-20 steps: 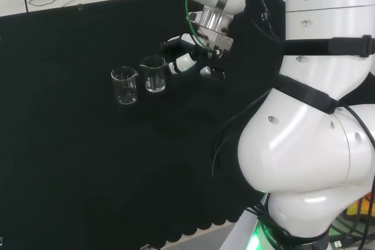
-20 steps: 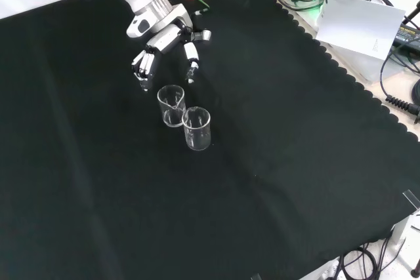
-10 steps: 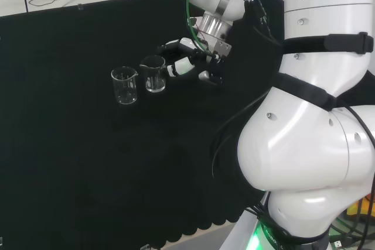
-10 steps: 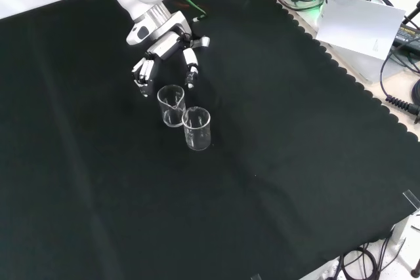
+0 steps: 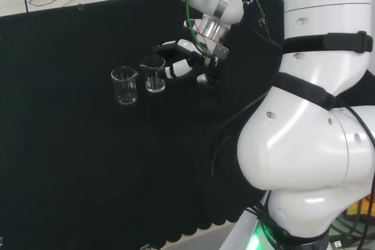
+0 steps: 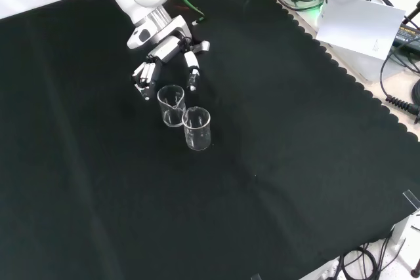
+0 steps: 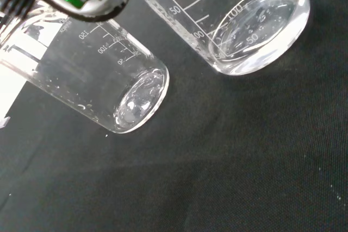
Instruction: Pick up the beaker on the right.
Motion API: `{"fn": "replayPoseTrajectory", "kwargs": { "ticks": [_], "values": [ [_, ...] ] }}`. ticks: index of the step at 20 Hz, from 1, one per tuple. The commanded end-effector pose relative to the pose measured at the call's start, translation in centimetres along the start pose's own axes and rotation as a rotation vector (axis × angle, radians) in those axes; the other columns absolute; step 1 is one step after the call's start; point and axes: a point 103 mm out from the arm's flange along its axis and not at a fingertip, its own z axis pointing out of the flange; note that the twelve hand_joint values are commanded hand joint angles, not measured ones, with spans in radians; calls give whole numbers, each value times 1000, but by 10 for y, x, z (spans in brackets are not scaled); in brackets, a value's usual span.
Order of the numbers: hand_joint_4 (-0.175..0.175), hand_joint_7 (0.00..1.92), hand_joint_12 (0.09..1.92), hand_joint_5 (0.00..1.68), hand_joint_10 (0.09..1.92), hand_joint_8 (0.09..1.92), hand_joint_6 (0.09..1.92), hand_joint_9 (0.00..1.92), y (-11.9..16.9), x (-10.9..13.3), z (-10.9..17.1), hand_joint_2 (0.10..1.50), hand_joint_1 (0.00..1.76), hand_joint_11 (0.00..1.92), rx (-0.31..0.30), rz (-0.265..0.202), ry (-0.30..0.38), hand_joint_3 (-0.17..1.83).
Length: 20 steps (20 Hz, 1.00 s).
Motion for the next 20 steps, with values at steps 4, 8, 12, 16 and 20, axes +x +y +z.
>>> {"fn": "replayPoseTrajectory", "kwargs": {
  "ticks": [4,8,12,16,20],
  "values": [
    [-43,352,1408,495,629,696,87,443,8,-3,7,538,834,23,-7,-35,61,524],
    [-36,362,1404,501,627,696,87,451,12,-1,10,532,844,31,-22,-49,75,527],
    [-34,373,1400,509,622,693,87,459,13,-1,13,529,853,38,-33,-62,97,533],
    [-32,383,1396,516,619,691,87,469,16,2,16,528,865,45,-34,-81,106,541],
    [-30,388,1393,530,615,688,87,475,18,3,19,525,870,48,-42,-87,121,547]
  ]
}}
